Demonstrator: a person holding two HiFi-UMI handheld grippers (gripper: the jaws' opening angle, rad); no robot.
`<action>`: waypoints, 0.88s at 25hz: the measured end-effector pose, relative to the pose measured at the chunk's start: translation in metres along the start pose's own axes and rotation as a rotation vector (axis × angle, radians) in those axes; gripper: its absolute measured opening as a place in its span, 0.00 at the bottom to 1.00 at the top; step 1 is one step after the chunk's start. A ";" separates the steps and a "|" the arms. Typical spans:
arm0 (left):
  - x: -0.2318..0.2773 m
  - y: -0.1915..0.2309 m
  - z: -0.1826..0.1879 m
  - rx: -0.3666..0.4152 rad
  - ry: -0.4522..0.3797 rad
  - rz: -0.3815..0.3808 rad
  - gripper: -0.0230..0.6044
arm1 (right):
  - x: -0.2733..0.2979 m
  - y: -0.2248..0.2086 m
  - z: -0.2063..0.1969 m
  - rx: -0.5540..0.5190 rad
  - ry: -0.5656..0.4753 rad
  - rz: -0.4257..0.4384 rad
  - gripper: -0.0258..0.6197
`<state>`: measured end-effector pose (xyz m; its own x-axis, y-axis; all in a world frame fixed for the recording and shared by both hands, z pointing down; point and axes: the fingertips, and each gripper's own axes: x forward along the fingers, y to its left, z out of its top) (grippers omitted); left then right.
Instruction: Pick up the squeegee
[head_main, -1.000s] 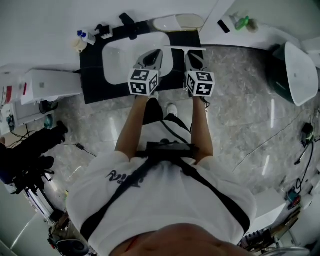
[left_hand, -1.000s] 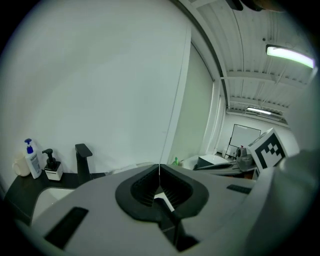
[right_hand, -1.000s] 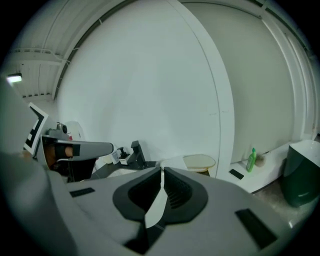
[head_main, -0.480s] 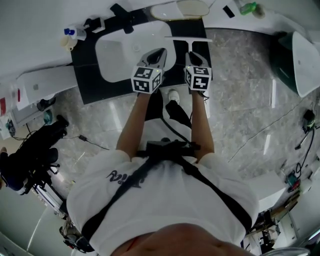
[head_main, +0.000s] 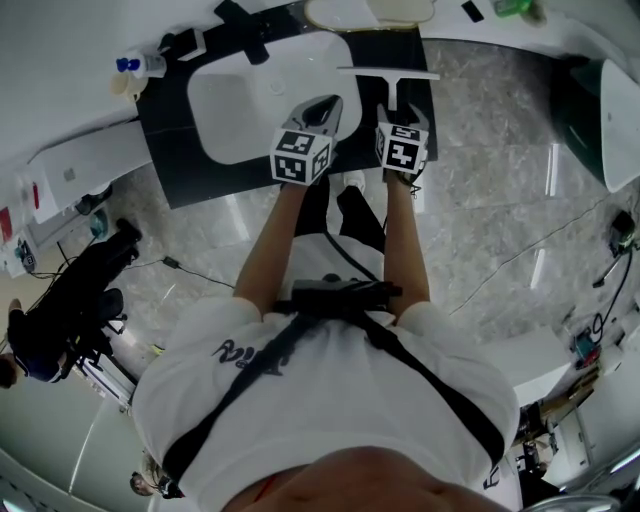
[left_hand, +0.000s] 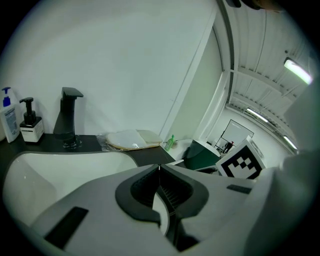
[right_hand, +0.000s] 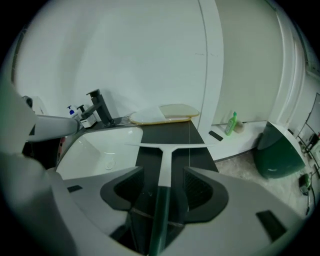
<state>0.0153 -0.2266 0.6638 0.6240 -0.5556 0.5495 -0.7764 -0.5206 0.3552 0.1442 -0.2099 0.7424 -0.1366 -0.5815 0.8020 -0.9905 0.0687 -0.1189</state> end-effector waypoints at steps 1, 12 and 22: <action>0.002 0.001 -0.002 -0.005 0.006 0.001 0.05 | 0.004 -0.003 -0.002 0.011 0.006 -0.007 0.39; 0.012 0.002 -0.014 -0.031 0.045 -0.013 0.05 | 0.027 -0.008 -0.015 0.036 0.041 -0.033 0.35; 0.006 0.004 -0.003 -0.046 0.017 -0.006 0.05 | 0.018 -0.011 -0.011 0.050 0.030 -0.053 0.20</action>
<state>0.0153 -0.2300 0.6712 0.6277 -0.5413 0.5594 -0.7758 -0.4935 0.3931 0.1519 -0.2127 0.7645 -0.0849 -0.5584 0.8252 -0.9946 -0.0023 -0.1038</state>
